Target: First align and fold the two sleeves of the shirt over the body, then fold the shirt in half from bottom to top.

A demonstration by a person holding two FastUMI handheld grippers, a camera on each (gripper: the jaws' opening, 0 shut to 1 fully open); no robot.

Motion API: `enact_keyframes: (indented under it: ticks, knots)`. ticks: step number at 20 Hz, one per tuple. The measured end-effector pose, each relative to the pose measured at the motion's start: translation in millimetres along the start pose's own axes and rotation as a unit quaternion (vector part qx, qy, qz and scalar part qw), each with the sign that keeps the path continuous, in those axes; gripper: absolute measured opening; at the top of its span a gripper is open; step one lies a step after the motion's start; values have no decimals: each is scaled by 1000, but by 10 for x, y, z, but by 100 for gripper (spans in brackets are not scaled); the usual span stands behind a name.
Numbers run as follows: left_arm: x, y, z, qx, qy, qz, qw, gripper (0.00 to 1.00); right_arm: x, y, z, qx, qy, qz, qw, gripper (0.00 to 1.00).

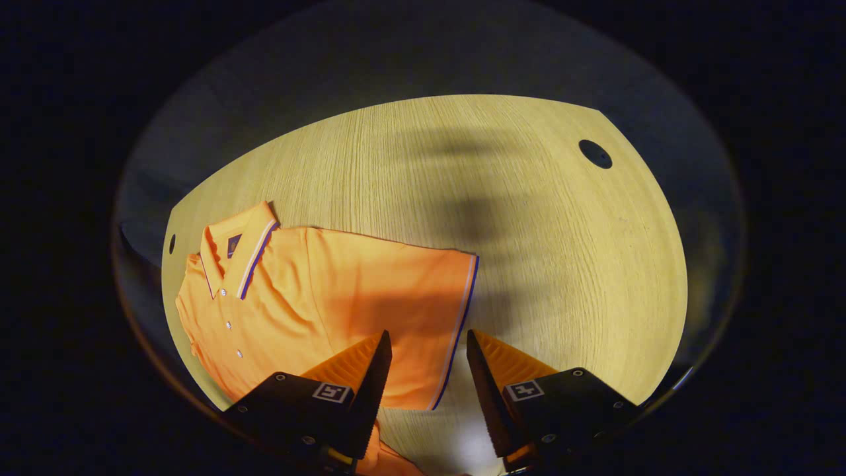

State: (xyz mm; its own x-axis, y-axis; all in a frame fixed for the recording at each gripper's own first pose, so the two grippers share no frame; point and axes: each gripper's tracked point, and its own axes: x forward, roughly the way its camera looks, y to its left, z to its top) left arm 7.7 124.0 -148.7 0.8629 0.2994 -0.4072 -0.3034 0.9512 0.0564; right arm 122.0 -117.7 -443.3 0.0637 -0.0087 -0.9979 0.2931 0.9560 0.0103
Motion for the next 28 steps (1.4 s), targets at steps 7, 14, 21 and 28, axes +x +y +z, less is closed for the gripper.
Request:
enact_keyframes:
  ticks: [7,14,21,28]
  knots:
    - [22,-16,-10,3,6,2,1000,98,45,-121,42,17,6,-33,999,29]
    - [-18,-8,1,3,0,-2,1000,98,-239,281,206,12,-36,52,998,7]
    - [61,172,-174,-22,27,-1,999,99,-654,862,277,-53,-81,74,993,7]
    - [243,290,-199,-20,35,-31,999,98,-792,1396,113,-63,-80,111,989,12]
